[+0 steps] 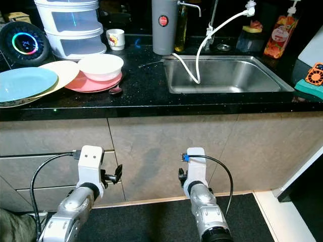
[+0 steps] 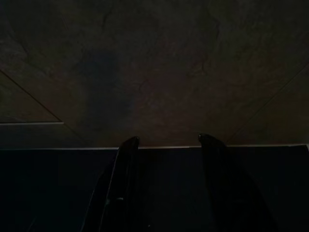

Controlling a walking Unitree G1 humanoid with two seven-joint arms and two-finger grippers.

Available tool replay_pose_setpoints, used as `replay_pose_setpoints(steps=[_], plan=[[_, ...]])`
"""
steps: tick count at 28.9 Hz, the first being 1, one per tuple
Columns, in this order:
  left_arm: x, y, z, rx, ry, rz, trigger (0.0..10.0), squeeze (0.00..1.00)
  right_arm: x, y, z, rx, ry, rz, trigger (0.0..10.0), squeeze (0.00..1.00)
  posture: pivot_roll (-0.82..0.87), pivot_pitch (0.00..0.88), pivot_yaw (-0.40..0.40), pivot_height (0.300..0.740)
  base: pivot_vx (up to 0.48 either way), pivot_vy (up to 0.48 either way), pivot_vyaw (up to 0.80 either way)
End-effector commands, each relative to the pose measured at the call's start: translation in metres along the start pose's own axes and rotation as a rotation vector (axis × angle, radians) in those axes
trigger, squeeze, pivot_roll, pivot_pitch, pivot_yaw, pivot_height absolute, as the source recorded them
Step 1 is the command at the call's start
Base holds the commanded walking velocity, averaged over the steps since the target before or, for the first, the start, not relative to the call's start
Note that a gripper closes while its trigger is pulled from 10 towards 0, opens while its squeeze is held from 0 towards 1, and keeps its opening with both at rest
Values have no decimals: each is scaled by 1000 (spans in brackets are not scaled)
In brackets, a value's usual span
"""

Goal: Kitchen organization

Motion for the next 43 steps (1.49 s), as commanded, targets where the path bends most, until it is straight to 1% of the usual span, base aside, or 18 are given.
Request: replay_pose_setpoints(steps=[1,4,20,24,26,27,30,32,33,34,35,36,37,38,39,40,41,43], plan=[[-1,0,2,-3,15,1,10000,0,0,0,0,-4,20,-5,10000,0,23,125,-20,740,0,0,0],[-3,0,4,7,13,4,10000,0,-1,0,0,-5,19,-2,10000,0,23,131,-20,740,0,0,0],[4,-2,11,34,17,-36,10000,0,0,-1,2,-3,29,-4,10000,0,22,128,-16,740,0,0,0],[3,-2,10,20,2,-20,10000,0,-2,1,8,14,34,8,10000,0,19,126,-17,740,0,0,0],[2,-2,10,21,19,-15,10000,0,-2,1,11,30,42,14,10000,0,14,119,-17,740,0,0,0],[0,-4,11,33,9,-3,10000,0,-4,0,19,66,79,25,10000,0,10,109,-13,740,0,0,0],[-2,-5,14,48,-14,12,10000,0,-4,-1,26,99,110,33,10000,0,10,109,-13,740,0,0,0],[-5,-6,21,80,4,27,10000,0,-4,-3,34,134,150,40,10000,0,9,109,-17,740,0,0,0],[-9,-6,35,148,55,51,10000,0,-4,-5,49,197,181,61,10000,0,9,109,-17,740,0,0,0],[-12,-7,45,190,56,58,10000,0,-5,-6,59,227,184,77,10000,0,9,105,-18,740,0,0,0],[-12,-7,45,190,56,58,10000,0,-5,-6,59,227,184,77,10000,0,9,105,-18,740,0,0,0],[-13,-7,52,216,53,62,10000,0,-5,-7,64,246,185,88,10000,0,9,105,-18,740,0,0,0],[-14,-8,61,246,65,64,10000,0,-5,-8,73,276,155,98,10000,0,9,105,-18,740,0,0,0],[-13,-10,79,299,105,54,10000,0,-4,-10,93,337,108,109,10000,0,9,105,-18,740,0,0,0],[-13,-10,84,313,116,51,10000,0,-4,-11,100,356,103,113,10000,0,9,105,-18,740,0,0,0],[-12,-9,93,333,127,44,10000,0,-3,-11,111,386,105,116,10000,0,11,104,-19,740,0,0,0],[-10,-8,101,340,139,38,10000,0,-2,-12,125,416,100,120,10000,0,10,106,-18,740,0,0,0],[-8,-5,110,348,153,28,10000,0,-1,-13,142,449,90,125,10000,0,9,105,-14,740,0,0,0]])
Point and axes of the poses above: a point about 5 cm out from each wrist's last joint towards the gripper, its own y axis pointing out of the wrist towards the gripper, its own z axis along the axis of the wrist's last joint, x = y × z, the point moved 4 cm from there along y, pointing out of the wrist towards the gripper, and after that the axes turned 6 degrees about -y, right-handed, at the moved point
